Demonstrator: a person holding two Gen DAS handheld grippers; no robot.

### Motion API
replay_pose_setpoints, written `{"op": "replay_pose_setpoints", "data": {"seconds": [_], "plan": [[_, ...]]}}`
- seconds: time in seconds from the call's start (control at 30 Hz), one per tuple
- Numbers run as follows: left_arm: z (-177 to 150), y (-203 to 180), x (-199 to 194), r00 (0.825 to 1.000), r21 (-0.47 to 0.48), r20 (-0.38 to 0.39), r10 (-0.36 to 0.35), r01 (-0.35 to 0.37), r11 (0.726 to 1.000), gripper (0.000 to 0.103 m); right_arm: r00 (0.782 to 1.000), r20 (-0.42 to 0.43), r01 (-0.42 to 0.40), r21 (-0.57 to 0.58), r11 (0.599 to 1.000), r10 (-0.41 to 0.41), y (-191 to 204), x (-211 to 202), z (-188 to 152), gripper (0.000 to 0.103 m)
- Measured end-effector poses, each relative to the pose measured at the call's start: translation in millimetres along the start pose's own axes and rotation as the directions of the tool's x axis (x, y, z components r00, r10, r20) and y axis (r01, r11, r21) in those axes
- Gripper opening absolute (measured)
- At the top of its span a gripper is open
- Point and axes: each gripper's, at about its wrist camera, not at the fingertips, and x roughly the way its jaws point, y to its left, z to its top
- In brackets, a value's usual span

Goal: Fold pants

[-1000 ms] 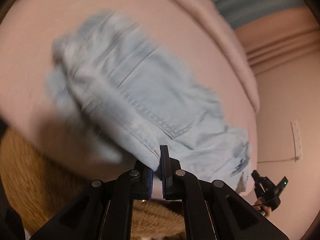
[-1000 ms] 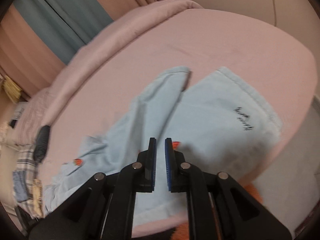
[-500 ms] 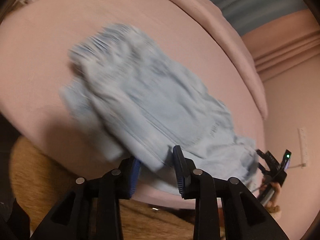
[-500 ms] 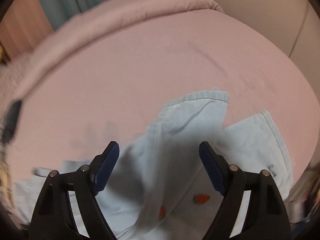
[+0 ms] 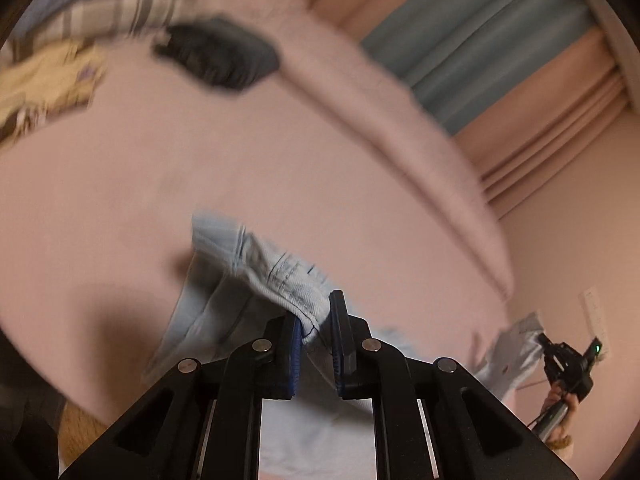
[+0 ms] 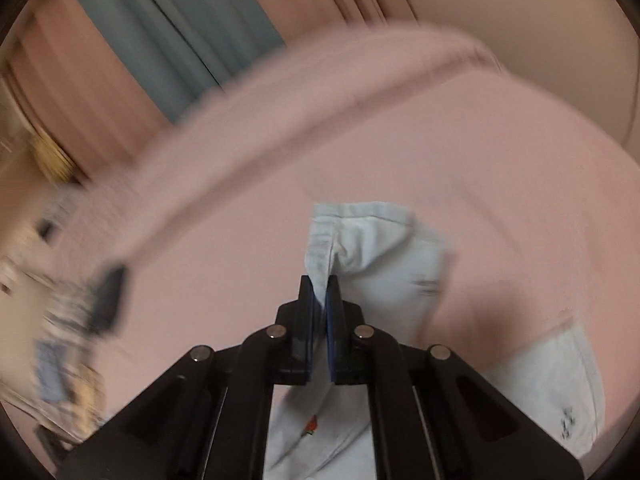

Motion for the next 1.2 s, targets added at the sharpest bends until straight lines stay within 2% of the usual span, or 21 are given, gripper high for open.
{"op": "replay_pose_setpoints", "data": {"seconds": [0.07, 0.1, 0.17, 0.23, 0.27, 0.3, 0.37, 0.4, 0.43, 0.5, 0.63, 0.77, 0.87, 0.97, 1.0, 1.1, 1.13, 1.2], "plan": [[0, 2, -20, 0.999, -0.005, 0.02, -0.048, 0.048, 0.999, 0.011, 0.988, 0.119, -0.104, 0.034, 0.994, 0.099, -1, -40, 5, 0.006], [-4, 5, -23, 0.999, -0.011, 0.015, -0.051, 0.051, 0.999, 0.011, 0.968, 0.19, -0.176, 0.06, 0.982, 0.162, -11, -66, 2, 0.006], [-20, 22, -26, 1.0, -0.011, -0.03, -0.005, 0.005, 1.0, 0.011, 0.954, 0.238, -0.206, 0.086, 0.975, 0.18, -24, -85, -15, 0.006], [-43, 38, -7, 0.991, -0.007, -0.128, 0.049, -0.05, 0.999, 0.011, 0.975, 0.2, -0.123, 0.123, 0.985, 0.097, -53, -90, -46, 0.006], [-54, 46, 6, 0.98, -0.02, -0.182, 0.082, -0.087, 0.996, 0.011, 0.986, 0.16, -0.071, 0.145, 0.987, 0.047, -66, -84, -62, 0.006], [-64, 55, 16, 0.967, -0.034, -0.227, 0.114, -0.125, 0.992, 0.011, 0.997, 0.073, 0.023, 0.178, 0.984, -0.037, -88, -73, -88, 0.006], [-82, 69, 30, 0.948, -0.06, -0.284, 0.143, -0.167, 0.984, 0.011, 0.987, -0.066, 0.158, 0.212, 0.964, -0.147, -115, -55, -124, 0.006], [-86, 74, 34, 0.946, -0.067, -0.292, 0.139, -0.165, 0.984, 0.011, 0.969, -0.151, 0.227, 0.236, 0.945, -0.195, -133, -43, -148, 0.006], [-88, 75, 34, 0.947, -0.07, -0.288, 0.14, -0.166, 0.984, 0.011, 0.956, -0.191, 0.265, 0.247, 0.932, -0.222, -143, -37, -159, 0.005], [-83, 71, 33, 0.948, -0.065, -0.281, 0.149, -0.173, 0.983, 0.011, 0.97, -0.154, 0.227, 0.282, 0.932, -0.189, -153, -42, -172, 0.005], [-71, 57, 25, 0.959, -0.05, -0.249, 0.135, -0.152, 0.987, 0.011, 0.974, -0.136, 0.212, 0.281, 0.936, -0.18, -146, -52, -160, 0.006], [-61, 51, 19, 0.97, -0.06, -0.222, 0.094, -0.11, 0.992, 0.011, 0.994, -0.012, 0.104, 0.325, 0.94, -0.106, -130, -84, -138, 0.006], [-65, 53, 26, 0.956, -0.034, -0.267, 0.121, -0.135, 0.99, 0.011, 0.991, 0.034, 0.112, 0.3, 0.947, -0.128, -123, -107, -136, 0.006], [-75, 60, 42, 0.93, -0.026, -0.321, 0.177, -0.196, 0.98, 0.011, 0.984, -0.043, 0.179, 0.305, 0.935, -0.174, -131, -99, -147, 0.006], [-76, 62, 45, 0.927, -0.036, -0.329, 0.182, -0.205, 0.978, 0.011, 0.978, -0.078, 0.209, 0.313, 0.926, -0.194, -138, -94, -152, 0.006], [-75, 55, 45, 0.924, -0.001, -0.32, 0.211, -0.223, 0.975, 0.011, 0.947, -0.192, 0.307, 0.316, 0.898, -0.257, -162, -75, -170, 0.012], [-74, 53, 44, 0.924, 0.01, -0.317, 0.214, -0.222, 0.975, 0.011, 0.948, -0.193, 0.305, 0.323, 0.896, -0.253, -165, -73, -172, 0.013], [-68, 51, 41, 0.93, 0.006, -0.308, 0.202, -0.21, 0.978, 0.018, 0.95, -0.179, 0.304, 0.328, 0.895, -0.257, -167, -75, -167, 0.024]]}}
